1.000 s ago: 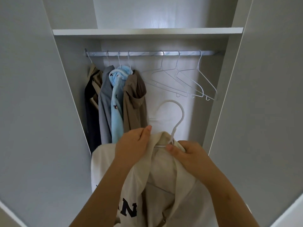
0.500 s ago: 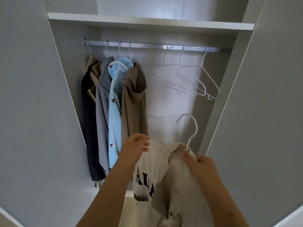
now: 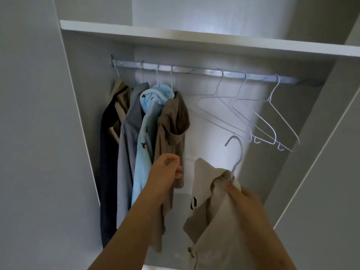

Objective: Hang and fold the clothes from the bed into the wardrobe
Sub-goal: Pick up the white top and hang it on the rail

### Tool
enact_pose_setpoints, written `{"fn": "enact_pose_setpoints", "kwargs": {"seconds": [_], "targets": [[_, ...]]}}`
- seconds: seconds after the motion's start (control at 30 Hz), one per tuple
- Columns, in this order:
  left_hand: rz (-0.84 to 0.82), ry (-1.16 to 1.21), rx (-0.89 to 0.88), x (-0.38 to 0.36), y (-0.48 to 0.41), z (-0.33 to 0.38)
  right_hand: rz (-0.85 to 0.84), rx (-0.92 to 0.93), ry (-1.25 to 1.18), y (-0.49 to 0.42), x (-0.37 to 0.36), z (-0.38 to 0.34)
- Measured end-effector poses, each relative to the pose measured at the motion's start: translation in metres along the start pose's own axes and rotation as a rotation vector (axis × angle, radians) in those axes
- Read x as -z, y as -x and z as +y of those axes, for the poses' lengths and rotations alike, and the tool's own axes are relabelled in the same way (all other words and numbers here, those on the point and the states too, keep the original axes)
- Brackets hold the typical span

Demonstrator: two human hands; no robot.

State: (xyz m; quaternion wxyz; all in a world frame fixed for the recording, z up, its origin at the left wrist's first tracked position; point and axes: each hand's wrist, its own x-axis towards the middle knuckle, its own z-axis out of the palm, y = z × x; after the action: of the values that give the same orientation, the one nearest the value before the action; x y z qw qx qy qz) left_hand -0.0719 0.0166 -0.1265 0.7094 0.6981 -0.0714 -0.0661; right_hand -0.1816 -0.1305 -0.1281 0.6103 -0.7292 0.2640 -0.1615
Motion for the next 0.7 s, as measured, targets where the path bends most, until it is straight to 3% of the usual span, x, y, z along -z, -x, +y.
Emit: {"fn": "enact_pose_setpoints", "kwargs": {"seconds": [0.47, 0.7], "targets": [[-0.002, -0.054, -0.191, 0.023, -0.198, 0.040, 0.046, 0.086, -0.022, -0.178, -0.087, -0.091], [0.088, -0.253, -0.261, 0.028, -0.254, 0.051, 0.034, 0.073, -0.150, -0.263, -0.108, -0.158]]}}
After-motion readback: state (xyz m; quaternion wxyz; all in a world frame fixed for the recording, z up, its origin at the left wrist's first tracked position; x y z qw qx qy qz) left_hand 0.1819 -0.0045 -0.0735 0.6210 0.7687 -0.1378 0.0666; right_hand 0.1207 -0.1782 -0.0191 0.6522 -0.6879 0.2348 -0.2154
